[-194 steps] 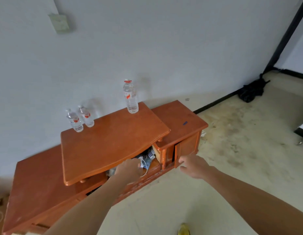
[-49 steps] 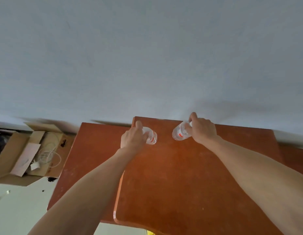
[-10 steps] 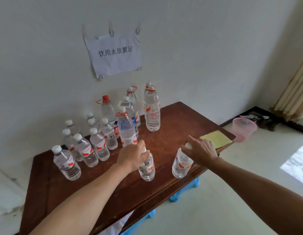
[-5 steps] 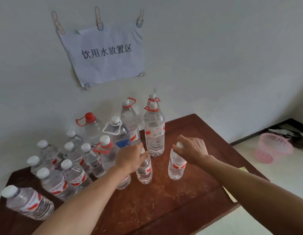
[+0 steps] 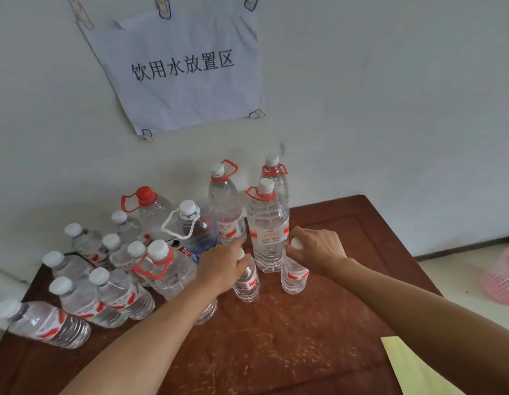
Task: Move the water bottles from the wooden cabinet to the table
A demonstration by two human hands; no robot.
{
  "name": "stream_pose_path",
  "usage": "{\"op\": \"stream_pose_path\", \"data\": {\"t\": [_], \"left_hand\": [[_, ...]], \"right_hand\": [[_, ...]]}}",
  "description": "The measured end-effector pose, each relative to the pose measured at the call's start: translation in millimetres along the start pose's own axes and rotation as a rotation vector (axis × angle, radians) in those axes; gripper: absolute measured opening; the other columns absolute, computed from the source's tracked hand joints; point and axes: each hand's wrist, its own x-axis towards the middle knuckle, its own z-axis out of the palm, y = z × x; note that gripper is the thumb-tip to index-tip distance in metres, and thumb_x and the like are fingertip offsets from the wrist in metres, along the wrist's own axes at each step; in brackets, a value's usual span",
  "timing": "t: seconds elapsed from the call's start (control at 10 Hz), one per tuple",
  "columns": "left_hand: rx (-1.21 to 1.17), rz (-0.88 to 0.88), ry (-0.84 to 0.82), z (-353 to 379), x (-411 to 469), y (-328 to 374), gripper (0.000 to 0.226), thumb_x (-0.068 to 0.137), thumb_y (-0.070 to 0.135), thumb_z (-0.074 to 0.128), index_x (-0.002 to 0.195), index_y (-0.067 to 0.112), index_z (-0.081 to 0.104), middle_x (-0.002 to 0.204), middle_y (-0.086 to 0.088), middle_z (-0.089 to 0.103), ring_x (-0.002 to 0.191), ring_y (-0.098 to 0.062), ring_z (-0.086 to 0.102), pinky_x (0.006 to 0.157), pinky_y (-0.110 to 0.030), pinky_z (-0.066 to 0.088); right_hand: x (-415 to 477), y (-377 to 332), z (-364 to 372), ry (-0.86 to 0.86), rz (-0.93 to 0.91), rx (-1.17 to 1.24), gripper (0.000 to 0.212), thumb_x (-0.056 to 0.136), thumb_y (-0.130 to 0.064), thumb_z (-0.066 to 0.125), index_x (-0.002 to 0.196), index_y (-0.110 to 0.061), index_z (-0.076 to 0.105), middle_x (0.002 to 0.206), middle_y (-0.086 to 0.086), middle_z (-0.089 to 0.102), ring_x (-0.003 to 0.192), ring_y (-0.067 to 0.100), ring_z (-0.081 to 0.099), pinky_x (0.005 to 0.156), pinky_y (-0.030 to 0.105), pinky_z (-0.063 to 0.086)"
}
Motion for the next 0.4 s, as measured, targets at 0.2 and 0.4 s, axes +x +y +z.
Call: {"op": "stream_pose_path", "data": {"t": [0.2, 0.4], "left_hand": [[0.092, 0.014, -0.009, 0, 0, 6, 0.037, 0.100, 0.042, 0.037, 0.125, 0.015, 0.044, 0.103, -0.008, 0.069, 0.090, -0.030, 0.067, 0.064, -0.034, 0.043], [0.066, 0.026, 0.012, 5, 1, 3, 0.036, 0.101, 0.042, 0.036, 0.125, 0.016, 0.043, 0.106, -0.006, 0.070, 0.092, -0.026, 0.069, 0.069, -0.035, 0.053]], "right_hand": [[9, -11, 12, -0.048, -0.030, -0.059, 0.048, 0.095, -0.060, 0.032, 0.123, -0.022, 0.043, 0.107, 0.001, 0.063, 0.084, 0.029, 0.065, 0.064, 0.034, 0.039], [2, -11, -2, -0.075, -0.011, -0.085, 0.059, 0.091, -0.069, 0.034, 0.134, -0.028, 0.039, 0.106, -0.001, 0.063, 0.085, 0.023, 0.064, 0.068, 0.034, 0.044]]}}
